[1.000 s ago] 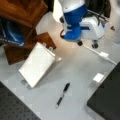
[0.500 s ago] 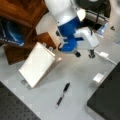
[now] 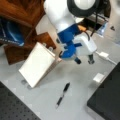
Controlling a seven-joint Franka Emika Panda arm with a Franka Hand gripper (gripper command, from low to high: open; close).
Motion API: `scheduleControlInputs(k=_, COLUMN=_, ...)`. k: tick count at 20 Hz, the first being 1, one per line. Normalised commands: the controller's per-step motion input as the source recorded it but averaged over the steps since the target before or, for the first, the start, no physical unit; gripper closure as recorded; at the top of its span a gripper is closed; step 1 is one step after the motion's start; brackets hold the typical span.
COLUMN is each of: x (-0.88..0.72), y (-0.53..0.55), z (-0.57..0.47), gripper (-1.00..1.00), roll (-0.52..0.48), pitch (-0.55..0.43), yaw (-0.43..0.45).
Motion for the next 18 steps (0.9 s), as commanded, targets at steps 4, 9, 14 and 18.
scheduleControlInputs(k=4, x=0.10, y=0.07, z=-0.20, gripper=-1.00, roll=0.152, pitch=-0.159, yaw=-0.061)
scheduleControlInputs(k=9, x=0.03, y=0.08, z=-0.08, gripper=-1.00, roll=0.122, pitch=-0.118, yaw=-0.049)
scheduleControlInputs(k=14, x=-0.04, y=0.13, z=-0.08, gripper=-1.00, roll=0.135, pitch=-0.108, yaw=-0.048)
scheduleControlInputs(k=18, x=-0.17, y=0.17, z=-0.18, gripper=-1.00, roll=0.185, pitch=-0.138, yaw=-0.071)
